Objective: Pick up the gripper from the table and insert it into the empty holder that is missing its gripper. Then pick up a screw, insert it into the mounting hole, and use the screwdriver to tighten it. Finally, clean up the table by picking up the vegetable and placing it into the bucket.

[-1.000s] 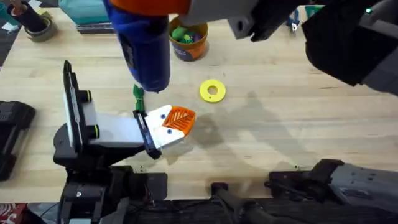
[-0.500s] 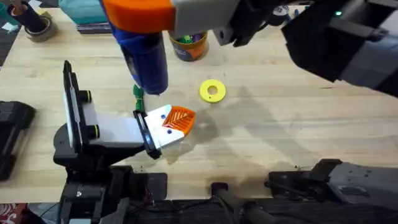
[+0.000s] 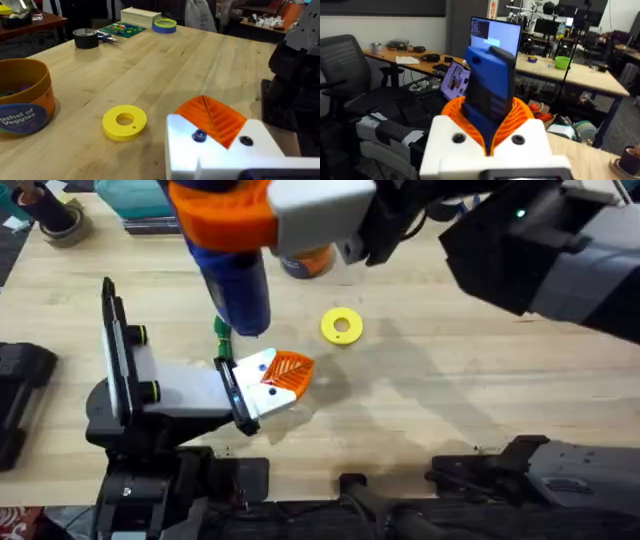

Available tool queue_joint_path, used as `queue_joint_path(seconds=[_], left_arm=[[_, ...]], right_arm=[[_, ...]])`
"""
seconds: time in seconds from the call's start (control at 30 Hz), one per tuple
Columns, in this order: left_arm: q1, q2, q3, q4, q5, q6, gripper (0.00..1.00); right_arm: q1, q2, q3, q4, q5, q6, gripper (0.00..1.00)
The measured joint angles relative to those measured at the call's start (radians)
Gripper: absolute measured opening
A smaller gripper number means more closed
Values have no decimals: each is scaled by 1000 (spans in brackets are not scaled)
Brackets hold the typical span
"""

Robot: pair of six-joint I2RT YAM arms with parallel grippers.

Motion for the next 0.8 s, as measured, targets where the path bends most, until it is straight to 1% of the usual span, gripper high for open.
queue_joint_path(seconds=[0.2, 0.27, 0.6, 0.8], left_arm=[[0, 0, 0, 0, 0, 0, 4], [0, 0, 0, 0, 0, 0, 4], [0, 0, 0, 0, 0, 0, 4], [0, 0, 0, 0, 0, 0, 4]], right_arm=[[0, 0, -66, 136, 2, 21, 23], [0, 0, -87, 158, 2, 33, 23], [2, 0, -120, 175, 2, 65, 23], [23, 3, -122, 178, 2, 65, 23]])
